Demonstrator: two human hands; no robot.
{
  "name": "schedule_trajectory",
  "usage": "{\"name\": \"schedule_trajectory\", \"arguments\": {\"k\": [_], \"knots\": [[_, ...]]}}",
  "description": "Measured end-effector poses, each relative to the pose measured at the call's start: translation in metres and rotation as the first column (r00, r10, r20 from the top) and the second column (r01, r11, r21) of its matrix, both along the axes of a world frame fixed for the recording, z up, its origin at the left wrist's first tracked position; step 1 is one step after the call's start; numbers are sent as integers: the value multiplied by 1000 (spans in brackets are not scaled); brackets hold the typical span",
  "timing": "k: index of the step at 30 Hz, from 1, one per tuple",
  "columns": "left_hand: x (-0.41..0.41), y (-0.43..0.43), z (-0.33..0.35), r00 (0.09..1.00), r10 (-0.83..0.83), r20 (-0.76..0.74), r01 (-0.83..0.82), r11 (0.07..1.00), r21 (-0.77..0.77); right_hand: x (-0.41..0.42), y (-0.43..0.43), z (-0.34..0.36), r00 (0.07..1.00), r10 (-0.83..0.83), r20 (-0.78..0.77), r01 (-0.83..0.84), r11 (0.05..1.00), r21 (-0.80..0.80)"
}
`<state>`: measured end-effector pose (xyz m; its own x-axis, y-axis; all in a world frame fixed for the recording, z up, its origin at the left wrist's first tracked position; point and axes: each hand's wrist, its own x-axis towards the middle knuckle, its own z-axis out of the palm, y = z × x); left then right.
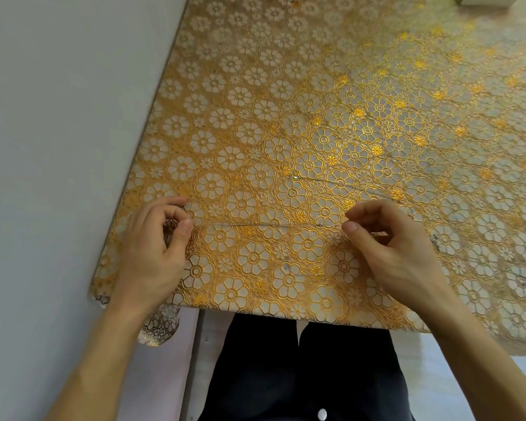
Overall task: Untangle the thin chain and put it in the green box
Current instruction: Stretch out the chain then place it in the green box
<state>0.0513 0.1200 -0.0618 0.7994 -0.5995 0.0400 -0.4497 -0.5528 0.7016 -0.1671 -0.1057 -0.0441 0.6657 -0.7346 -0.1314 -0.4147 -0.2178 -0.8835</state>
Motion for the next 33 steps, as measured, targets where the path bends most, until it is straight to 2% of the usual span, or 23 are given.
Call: {"name": "schedule_trajectory", "arguments": {"k": [4, 10, 12, 16, 18, 21, 23, 25, 28, 33], "knots": [[-4, -2, 5, 998, 19, -65, -24, 997, -76, 0, 1, 2, 999, -13, 34, 11, 999, 50], [-6, -4, 8, 992, 89, -93, -94, 994, -54, -2, 0, 9, 993, -63, 102, 47, 988, 149], [-6, -7, 12, 996, 77, -51, -77, 997, -5, -2, 0, 10, 993, -63, 101, 47, 987, 154], [-9, -21, 18, 982, -26, 186, -15, 977, 215, -1, -1, 10, 998, -45, 52, 40, 995, 89], [-13, -30, 20, 980, -38, 193, -9, 972, 235, 0, -2, 10, 998, -41, 40, 38, 997, 69], [-35, -57, 25, 979, -171, 107, 156, 978, 137, -1, -2, 13, 997, -49, 65, 42, 994, 101], [-55, -83, 31, 948, -318, 10, 317, 947, 57, 0, -3, 16, 995, -36, 92, 24, 992, 121], [-71, -107, 34, 909, -410, -81, 411, 911, 2, -1, -5, 18, 993, -32, 116, 17, 992, 127], [-85, -130, 32, 880, -449, -157, 450, 893, -32, -4, -10, 21, 990, -33, 135, 16, 991, 130], [-85, -135, 24, 879, -398, -261, 374, 917, -138, -9, -15, 21, 992, -27, 126, 11, 992, 123]]}}
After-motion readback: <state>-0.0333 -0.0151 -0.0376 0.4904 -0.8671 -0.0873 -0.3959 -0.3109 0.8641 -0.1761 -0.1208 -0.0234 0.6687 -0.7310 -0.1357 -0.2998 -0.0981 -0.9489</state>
